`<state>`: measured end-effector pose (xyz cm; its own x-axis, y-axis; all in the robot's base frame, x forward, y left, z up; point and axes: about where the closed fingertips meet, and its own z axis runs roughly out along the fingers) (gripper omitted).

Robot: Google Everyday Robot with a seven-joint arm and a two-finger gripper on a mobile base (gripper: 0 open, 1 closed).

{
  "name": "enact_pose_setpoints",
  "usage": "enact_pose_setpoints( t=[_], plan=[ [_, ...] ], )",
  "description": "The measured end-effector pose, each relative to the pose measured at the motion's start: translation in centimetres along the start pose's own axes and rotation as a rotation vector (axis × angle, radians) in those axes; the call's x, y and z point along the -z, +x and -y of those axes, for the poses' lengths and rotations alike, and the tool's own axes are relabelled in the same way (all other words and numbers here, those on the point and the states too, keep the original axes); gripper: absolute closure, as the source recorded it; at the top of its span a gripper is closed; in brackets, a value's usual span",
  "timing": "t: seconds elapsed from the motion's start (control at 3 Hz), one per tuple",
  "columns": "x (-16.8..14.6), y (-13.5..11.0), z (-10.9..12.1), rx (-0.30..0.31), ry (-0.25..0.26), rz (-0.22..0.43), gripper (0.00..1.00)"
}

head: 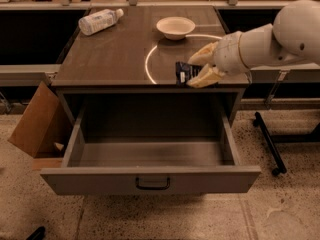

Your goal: Pick rxbar blueberry from top drawer and place on counter

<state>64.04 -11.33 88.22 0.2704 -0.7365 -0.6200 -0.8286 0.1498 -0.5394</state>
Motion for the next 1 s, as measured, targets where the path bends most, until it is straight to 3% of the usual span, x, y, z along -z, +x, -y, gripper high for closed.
enact_pose_setpoints(
  t=[0.67,1.0],
  plan=[
    [-5.0,-0.1,5.7,-0.149,0.091,-0.04,0.97],
    [-6.6,0.3,7.3,-0.201,0.096,-0.052,0.74]
  ],
)
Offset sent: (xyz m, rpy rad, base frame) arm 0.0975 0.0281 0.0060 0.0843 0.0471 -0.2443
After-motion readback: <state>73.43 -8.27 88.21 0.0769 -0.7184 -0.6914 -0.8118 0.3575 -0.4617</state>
